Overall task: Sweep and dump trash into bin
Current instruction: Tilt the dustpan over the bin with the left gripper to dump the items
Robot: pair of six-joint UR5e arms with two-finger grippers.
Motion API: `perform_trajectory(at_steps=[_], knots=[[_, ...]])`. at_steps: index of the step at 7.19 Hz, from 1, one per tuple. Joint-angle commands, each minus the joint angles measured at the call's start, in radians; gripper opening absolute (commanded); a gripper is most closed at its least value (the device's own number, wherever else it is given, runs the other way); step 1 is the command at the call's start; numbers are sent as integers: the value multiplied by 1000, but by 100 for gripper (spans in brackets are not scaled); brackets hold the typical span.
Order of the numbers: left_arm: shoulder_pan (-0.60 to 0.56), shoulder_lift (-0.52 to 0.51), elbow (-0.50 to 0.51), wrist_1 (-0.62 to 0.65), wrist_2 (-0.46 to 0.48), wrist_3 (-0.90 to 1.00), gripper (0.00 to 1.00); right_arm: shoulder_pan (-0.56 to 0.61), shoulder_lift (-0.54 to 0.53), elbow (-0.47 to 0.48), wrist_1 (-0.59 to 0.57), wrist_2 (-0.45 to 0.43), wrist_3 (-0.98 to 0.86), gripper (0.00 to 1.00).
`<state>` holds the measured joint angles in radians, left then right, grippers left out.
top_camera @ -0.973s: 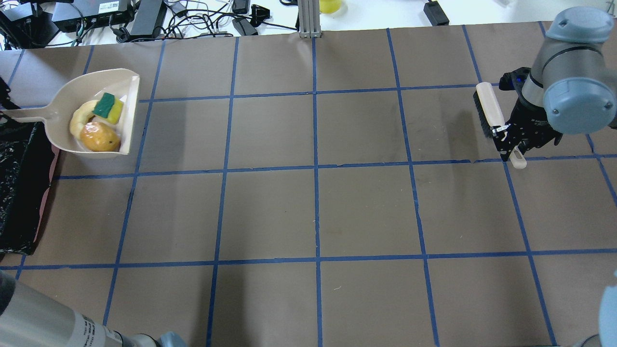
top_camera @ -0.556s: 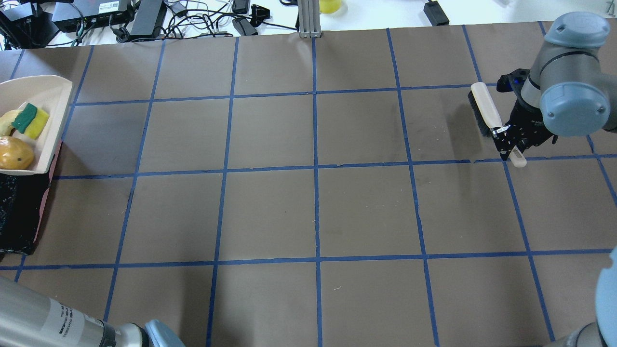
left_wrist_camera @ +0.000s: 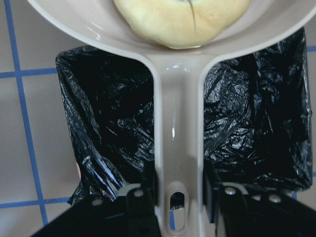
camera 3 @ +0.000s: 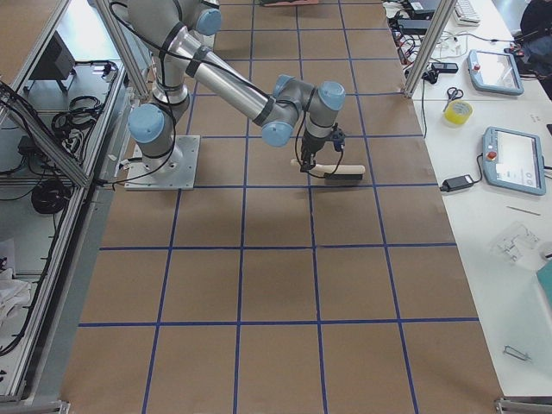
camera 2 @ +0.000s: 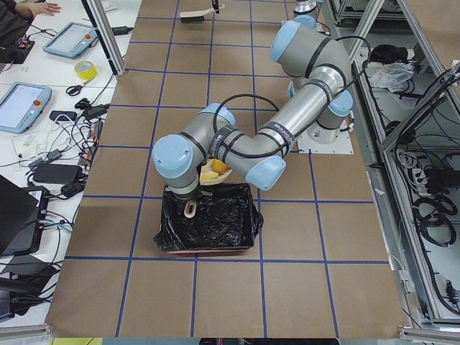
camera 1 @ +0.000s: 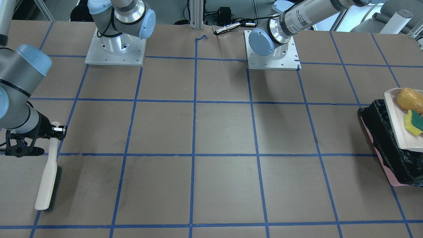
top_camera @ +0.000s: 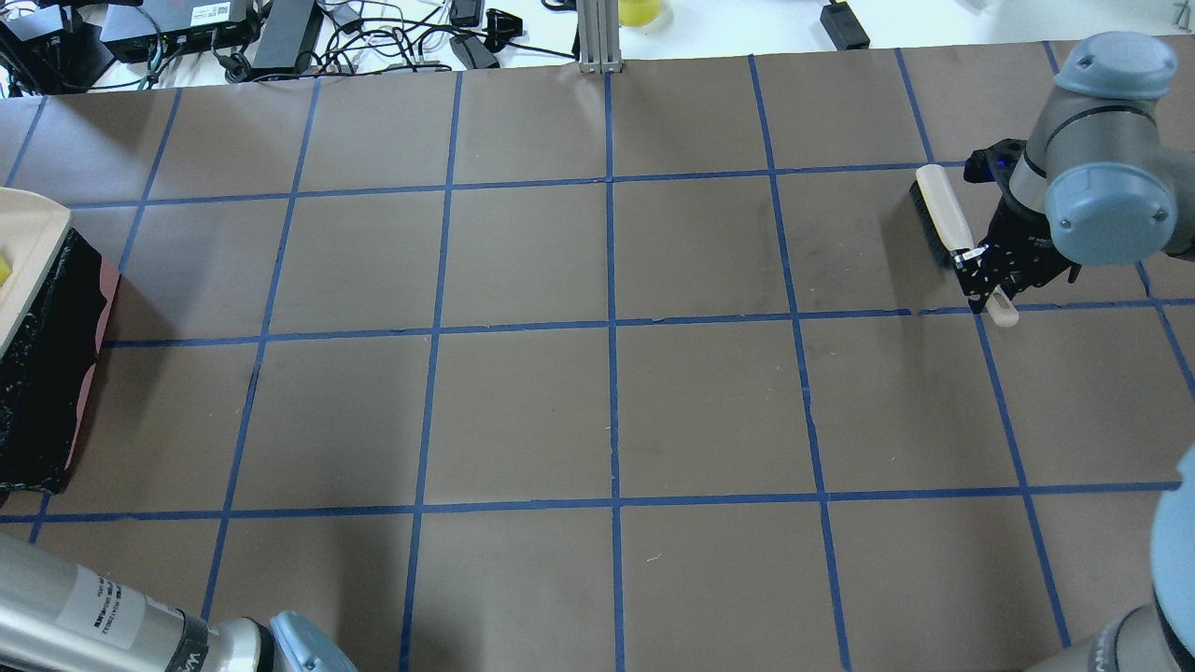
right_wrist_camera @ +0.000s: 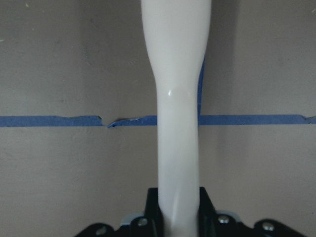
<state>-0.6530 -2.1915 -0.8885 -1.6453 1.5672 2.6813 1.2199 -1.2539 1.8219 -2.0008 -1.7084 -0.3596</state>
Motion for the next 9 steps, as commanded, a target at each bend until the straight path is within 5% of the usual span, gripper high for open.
perform_trajectory(at_steps=[1,3,8,9], knots=[[44,-59,57,41,8,70,0,-28,2,0,5,4,4,0],[46,-124,130,65,11,142,0,-20,-15,5,8,9,-5,0],[-32,-105,106,151,193,190,0,-19,-12,13,4,16,-58,0],[-39,-100,96,185,197,204,0,-19,-12,13,0,16,-56,8]])
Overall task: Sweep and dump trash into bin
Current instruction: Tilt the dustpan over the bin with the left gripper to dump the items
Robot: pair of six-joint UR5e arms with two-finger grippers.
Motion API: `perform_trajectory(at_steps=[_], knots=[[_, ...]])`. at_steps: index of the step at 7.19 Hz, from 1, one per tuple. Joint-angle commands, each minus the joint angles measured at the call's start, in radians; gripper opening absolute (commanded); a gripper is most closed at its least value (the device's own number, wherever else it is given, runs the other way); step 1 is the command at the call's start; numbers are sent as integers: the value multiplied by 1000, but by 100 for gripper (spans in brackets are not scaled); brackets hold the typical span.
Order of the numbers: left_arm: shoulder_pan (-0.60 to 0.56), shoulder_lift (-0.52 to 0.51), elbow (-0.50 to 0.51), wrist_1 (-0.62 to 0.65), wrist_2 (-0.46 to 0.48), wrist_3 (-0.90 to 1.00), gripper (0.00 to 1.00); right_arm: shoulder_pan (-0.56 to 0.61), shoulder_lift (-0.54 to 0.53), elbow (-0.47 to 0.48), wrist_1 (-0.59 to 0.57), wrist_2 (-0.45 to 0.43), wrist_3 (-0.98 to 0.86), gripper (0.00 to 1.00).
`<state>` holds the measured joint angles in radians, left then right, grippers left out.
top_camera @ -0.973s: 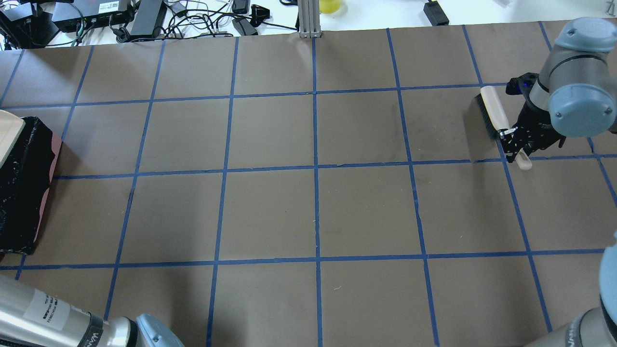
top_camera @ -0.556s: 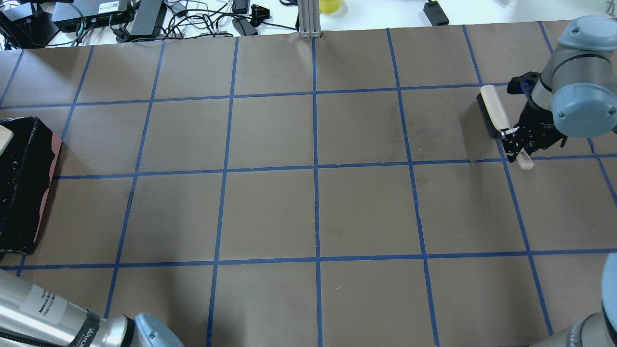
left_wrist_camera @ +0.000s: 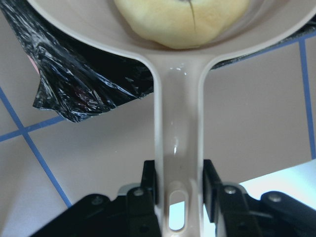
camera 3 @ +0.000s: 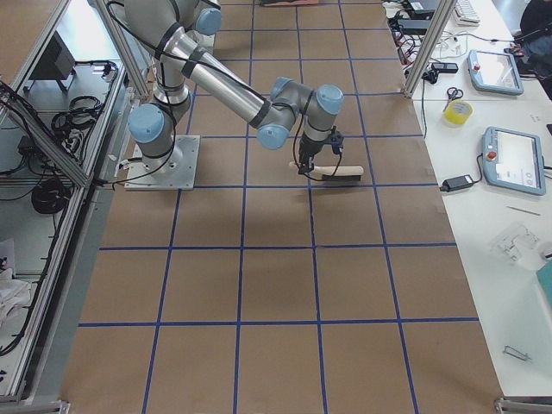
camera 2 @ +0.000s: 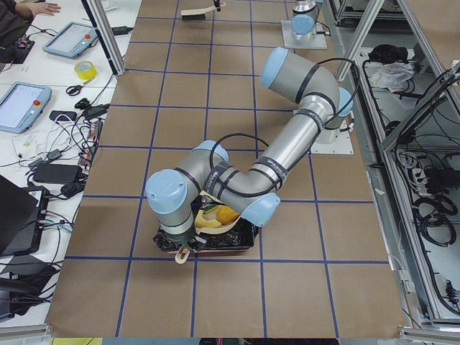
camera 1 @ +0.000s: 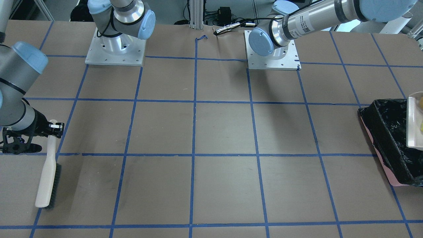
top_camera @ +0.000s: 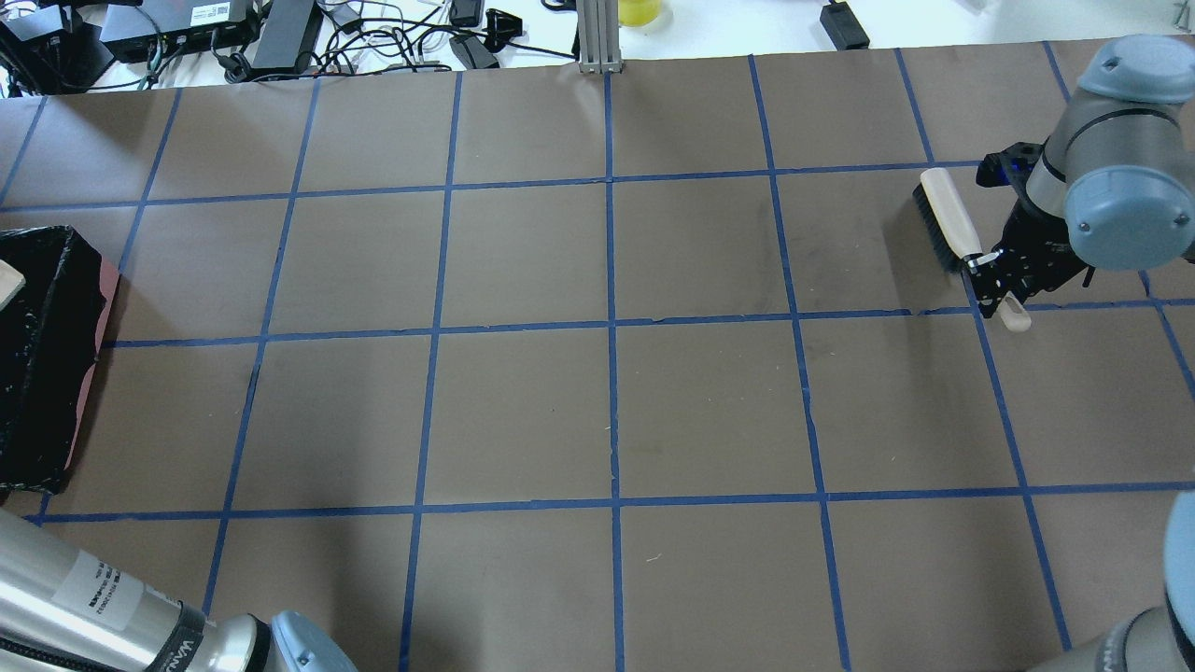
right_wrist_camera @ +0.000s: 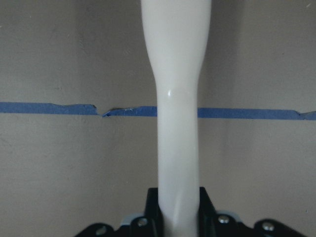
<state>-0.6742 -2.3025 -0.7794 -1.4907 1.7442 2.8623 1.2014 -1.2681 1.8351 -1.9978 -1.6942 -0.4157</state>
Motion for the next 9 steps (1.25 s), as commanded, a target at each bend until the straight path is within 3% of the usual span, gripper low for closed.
perform_trajectory(at_steps=[1,5,6,7,8,9], knots=[[-16,3,-15,64,20,53,0,-2,3,0,-3,2,5,11],[-18,-2,-35,173,21,94,0,-2,3,-2,-1,1,28,17],[-21,18,-81,219,21,94,0,-2,3,-2,-1,1,26,26],[-22,44,-143,303,20,103,0,-2,3,-2,0,-1,22,46],[-22,73,-202,344,21,107,0,-2,3,-2,1,-1,18,59],[-22,103,-245,366,21,107,0,-2,3,-2,2,-1,15,63]])
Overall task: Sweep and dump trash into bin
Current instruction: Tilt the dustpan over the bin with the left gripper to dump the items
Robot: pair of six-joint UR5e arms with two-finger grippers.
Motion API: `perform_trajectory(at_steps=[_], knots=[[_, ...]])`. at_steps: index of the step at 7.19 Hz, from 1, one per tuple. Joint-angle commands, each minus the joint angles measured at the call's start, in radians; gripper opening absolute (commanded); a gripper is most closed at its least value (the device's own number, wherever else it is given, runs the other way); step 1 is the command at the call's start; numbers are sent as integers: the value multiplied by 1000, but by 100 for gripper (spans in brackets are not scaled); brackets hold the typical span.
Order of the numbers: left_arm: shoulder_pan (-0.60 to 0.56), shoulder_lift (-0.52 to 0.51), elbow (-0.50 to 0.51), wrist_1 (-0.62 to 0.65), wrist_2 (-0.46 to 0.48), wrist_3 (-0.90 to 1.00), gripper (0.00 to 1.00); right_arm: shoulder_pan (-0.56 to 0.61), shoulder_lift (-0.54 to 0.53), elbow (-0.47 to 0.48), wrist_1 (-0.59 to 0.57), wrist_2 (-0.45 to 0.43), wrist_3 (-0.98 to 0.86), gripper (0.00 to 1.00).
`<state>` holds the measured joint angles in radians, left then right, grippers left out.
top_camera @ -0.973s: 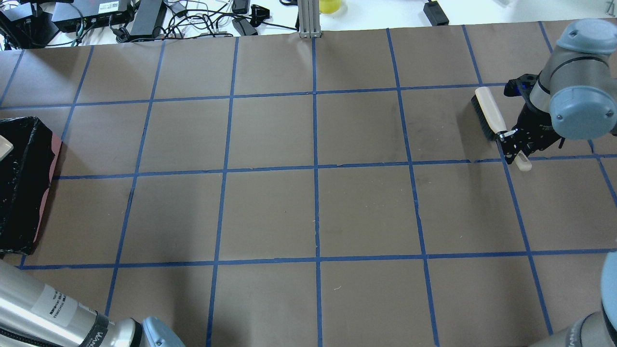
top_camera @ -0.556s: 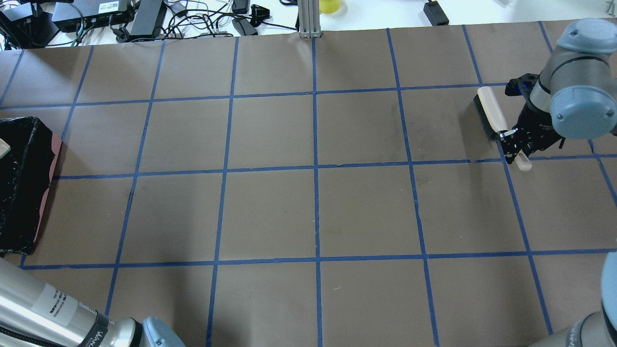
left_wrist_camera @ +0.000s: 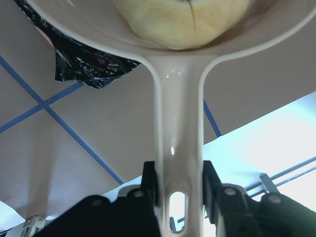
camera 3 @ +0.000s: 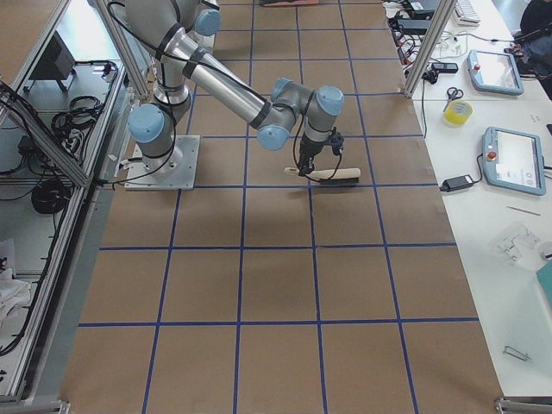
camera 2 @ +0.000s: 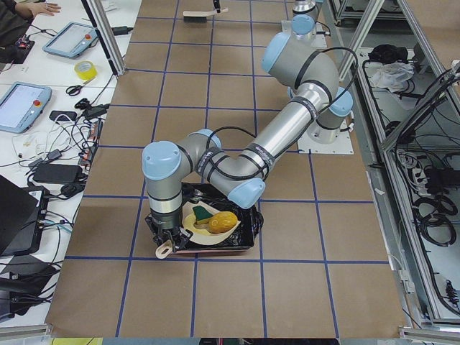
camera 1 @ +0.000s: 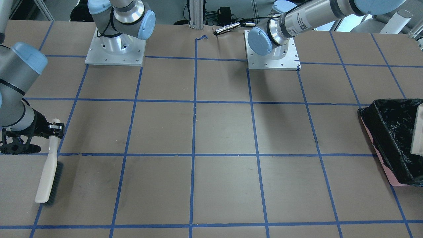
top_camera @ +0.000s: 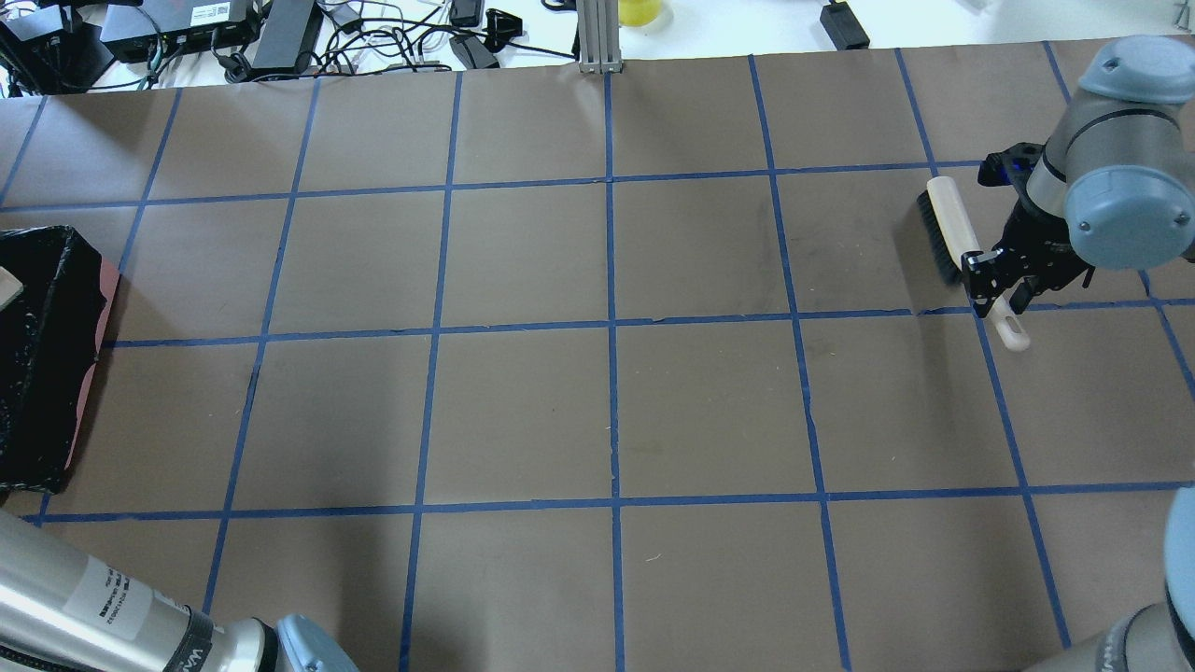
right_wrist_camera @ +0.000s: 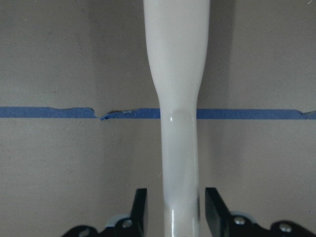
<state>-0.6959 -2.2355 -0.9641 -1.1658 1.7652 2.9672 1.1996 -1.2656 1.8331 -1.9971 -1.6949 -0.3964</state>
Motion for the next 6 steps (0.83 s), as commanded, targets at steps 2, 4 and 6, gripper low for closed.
perform_trajectory(at_steps=[2,4,6], knots=[[-10,83,-152,154,0,24,0,0,0,0,-2,0,-4,64],[-11,143,-260,245,0,44,0,0,0,0,1,0,-4,65],[-13,189,-352,374,-3,64,0,0,-9,-9,1,-14,-4,69]])
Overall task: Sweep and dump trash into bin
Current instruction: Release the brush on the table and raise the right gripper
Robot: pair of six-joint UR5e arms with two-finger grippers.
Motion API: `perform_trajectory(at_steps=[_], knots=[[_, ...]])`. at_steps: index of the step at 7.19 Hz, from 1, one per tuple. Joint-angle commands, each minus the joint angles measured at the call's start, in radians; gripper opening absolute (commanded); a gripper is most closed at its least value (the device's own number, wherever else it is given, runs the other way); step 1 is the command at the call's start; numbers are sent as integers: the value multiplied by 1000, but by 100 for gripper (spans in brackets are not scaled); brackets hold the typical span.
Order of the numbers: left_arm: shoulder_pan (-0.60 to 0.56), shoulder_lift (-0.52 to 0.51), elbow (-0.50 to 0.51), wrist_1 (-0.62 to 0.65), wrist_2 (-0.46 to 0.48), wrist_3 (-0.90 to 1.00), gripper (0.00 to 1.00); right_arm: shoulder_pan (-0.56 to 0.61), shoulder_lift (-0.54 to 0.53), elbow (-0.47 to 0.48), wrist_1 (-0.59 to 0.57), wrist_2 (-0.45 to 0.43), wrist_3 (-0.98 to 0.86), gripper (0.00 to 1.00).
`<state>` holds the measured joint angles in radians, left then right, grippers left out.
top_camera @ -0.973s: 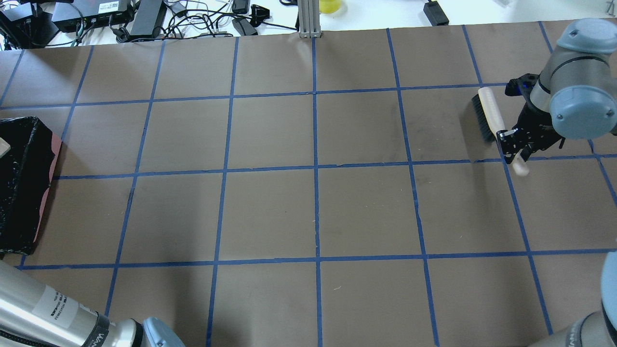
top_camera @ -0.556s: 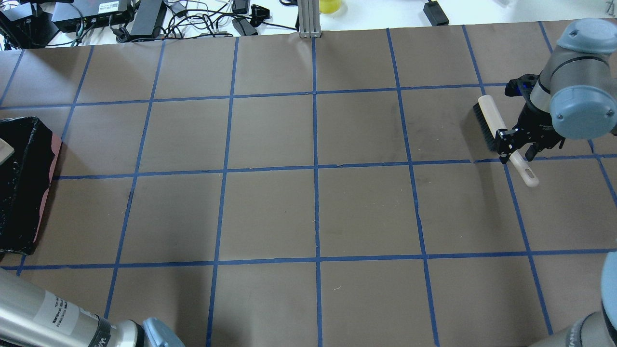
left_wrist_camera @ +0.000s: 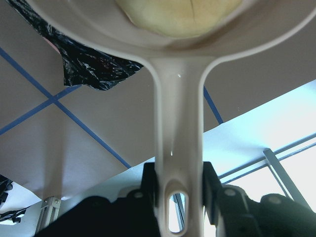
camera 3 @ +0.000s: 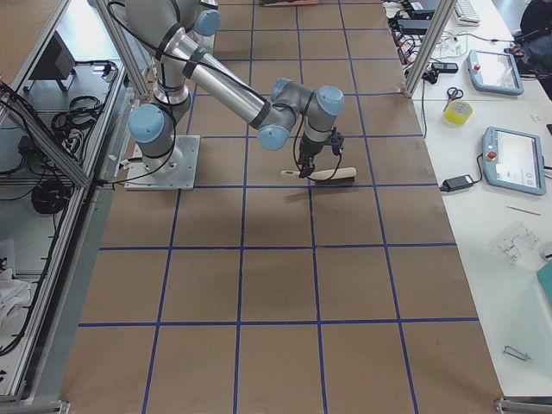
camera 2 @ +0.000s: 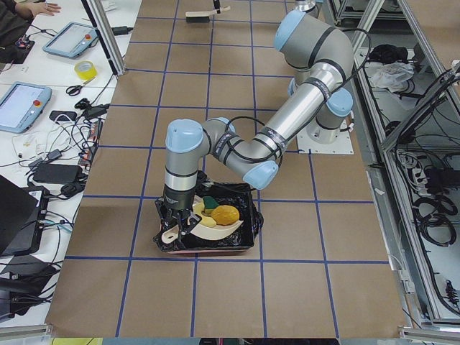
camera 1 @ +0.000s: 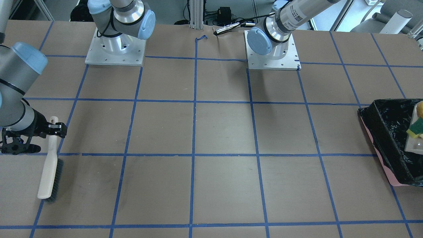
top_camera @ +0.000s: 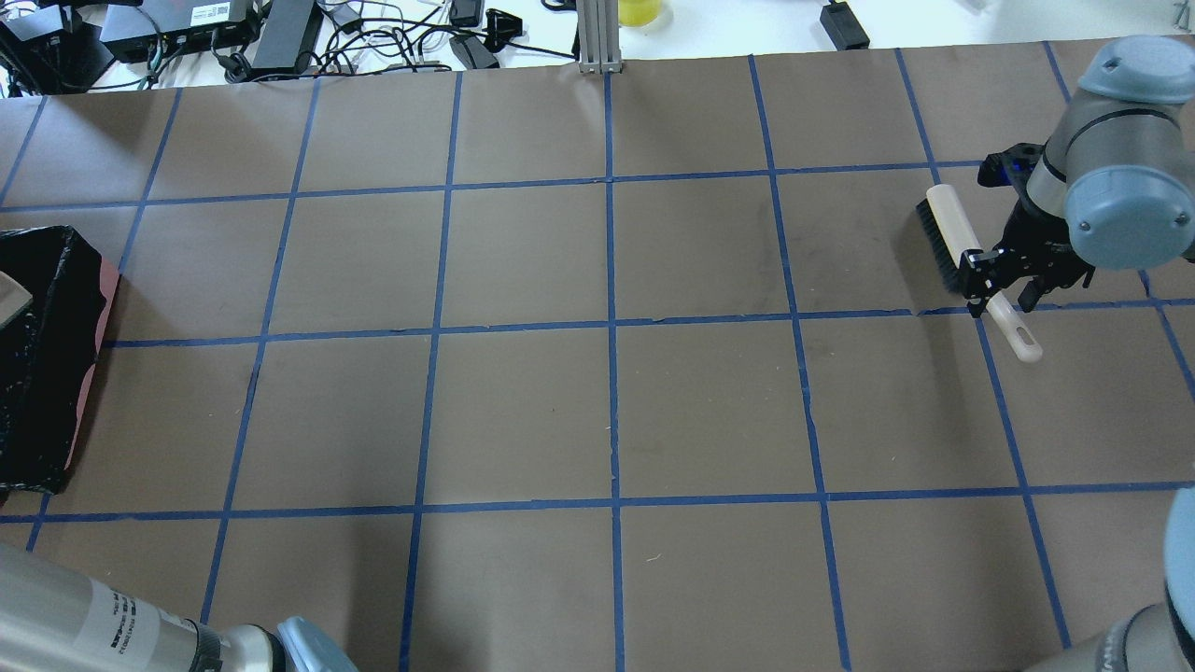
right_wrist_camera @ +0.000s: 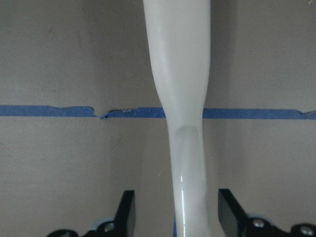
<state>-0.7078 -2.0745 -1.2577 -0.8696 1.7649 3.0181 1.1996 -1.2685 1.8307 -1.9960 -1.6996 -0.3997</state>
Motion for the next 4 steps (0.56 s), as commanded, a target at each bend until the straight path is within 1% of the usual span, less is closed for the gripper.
perform_trajectory(at_steps=[1,2,3,4], knots=[[-1,33,-87,134,-5,33,0,0,-31,-27,8,-6,1,75],[-1,39,-92,135,-2,33,0,0,-90,-80,78,1,1,91],[-1,42,-98,135,-4,33,0,2,-154,-165,224,5,4,100],[-2,47,-98,135,-4,33,0,2,-222,-248,378,5,9,100]])
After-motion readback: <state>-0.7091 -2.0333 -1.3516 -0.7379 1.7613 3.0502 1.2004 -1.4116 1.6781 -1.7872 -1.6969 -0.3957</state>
